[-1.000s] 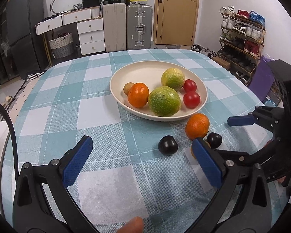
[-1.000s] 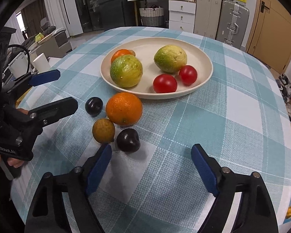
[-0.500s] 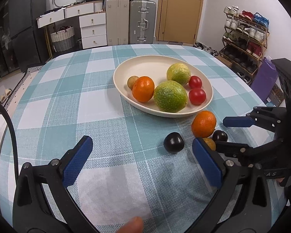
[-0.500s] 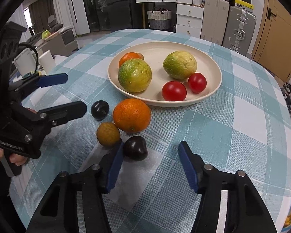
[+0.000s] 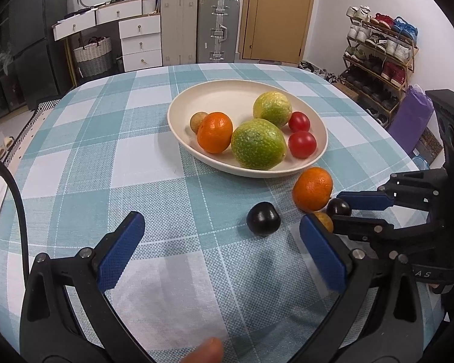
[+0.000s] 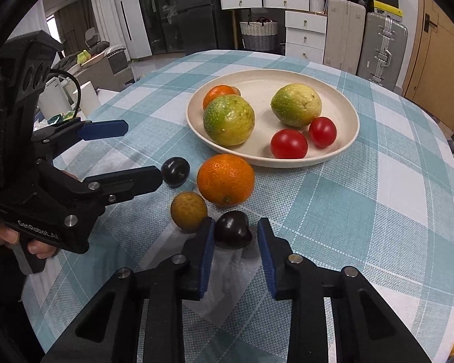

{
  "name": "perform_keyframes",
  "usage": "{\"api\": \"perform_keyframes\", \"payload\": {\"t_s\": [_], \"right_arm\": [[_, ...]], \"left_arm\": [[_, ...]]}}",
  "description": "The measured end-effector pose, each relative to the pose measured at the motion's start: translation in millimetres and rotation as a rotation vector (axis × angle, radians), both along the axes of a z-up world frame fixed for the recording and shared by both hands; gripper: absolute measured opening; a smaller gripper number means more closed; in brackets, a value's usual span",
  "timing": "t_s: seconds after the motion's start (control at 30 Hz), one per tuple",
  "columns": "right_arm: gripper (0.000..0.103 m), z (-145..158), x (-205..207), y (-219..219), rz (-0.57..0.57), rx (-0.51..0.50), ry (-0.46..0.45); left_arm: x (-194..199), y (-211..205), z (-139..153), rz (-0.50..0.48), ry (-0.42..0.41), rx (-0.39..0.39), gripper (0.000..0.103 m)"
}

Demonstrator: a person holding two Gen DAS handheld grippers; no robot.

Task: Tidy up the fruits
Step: 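Move the right gripper to a dark purple plum and grasp it, then grasp another dark plum with the left gripper while the right holds its plum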

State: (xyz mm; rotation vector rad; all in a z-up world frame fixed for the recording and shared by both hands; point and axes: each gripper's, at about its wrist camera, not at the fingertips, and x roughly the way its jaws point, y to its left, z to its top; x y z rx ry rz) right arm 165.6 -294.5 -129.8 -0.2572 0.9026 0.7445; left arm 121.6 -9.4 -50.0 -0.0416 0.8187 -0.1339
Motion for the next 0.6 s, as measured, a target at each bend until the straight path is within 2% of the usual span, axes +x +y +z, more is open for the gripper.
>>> {"api": "perform_keyframes", "payload": {"t_s": [0.07,0.47,0.5,0.6], "right_arm": [[0.025,0.1,-1.6,-0.4,0.003,0.005,0.001],[0.025,5.5,-1.8,-10.5,-0.046,0.052,0.003],[0.025,6.3,-1.5,-11.7,-0.052,0.056,0.001],[0.025,9.9,-1.6,-15.6,-0.069,0.069,-0.007]], "left_arm": [[0.9,0.0,-0.9,0.003,0.007,0.001,0.102],[8.4,7.6,-5.9,0.018,0.045,-0.045,0.102],[9.3,7.6,-6.5,0.012,0.051,-0.055,0.099],[12.7,5.3,-8.8,-0.026,0.07,-0.088,0.082]]}}
